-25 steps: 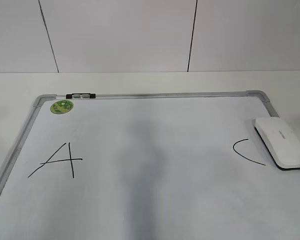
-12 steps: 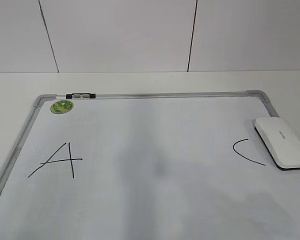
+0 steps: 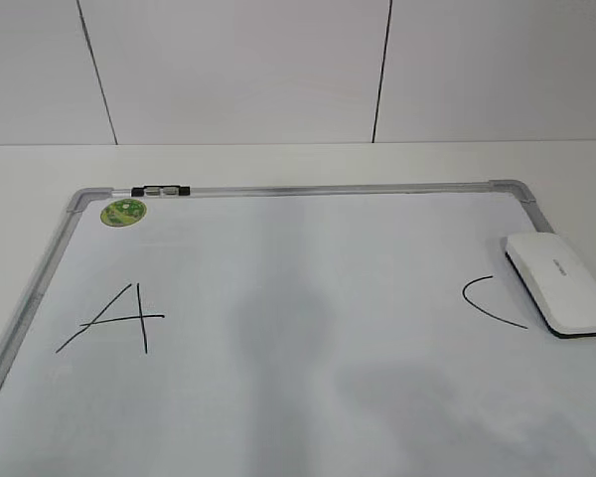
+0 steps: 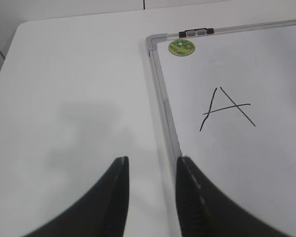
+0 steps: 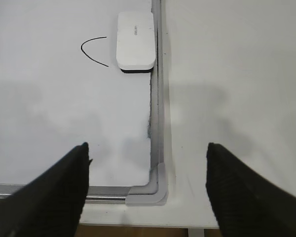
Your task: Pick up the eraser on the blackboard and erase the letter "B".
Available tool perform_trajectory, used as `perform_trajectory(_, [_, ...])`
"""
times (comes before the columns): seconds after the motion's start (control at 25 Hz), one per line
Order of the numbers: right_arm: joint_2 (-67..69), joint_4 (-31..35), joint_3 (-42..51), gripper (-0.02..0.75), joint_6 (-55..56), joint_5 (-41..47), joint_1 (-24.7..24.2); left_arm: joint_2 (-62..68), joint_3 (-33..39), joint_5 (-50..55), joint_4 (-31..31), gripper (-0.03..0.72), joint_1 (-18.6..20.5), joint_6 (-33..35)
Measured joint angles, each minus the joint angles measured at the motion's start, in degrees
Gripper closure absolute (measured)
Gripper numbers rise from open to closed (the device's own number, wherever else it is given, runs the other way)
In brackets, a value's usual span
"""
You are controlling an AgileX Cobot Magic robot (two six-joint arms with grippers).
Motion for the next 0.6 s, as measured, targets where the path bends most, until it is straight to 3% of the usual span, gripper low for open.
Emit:
perform_trajectory(0.32, [-0.1,-0.1,0.5,0.149,0.0,-1.1,0.0,-0.1,0.0,8.2,-2.0,0.445,0.0,0.6])
perform_trajectory(0.6, [-0.1,-0.1,2.4,0.15,0.0,-4.7,0.0,-2.0,0.7,8.4,-2.6,0.445,0.0,1.8])
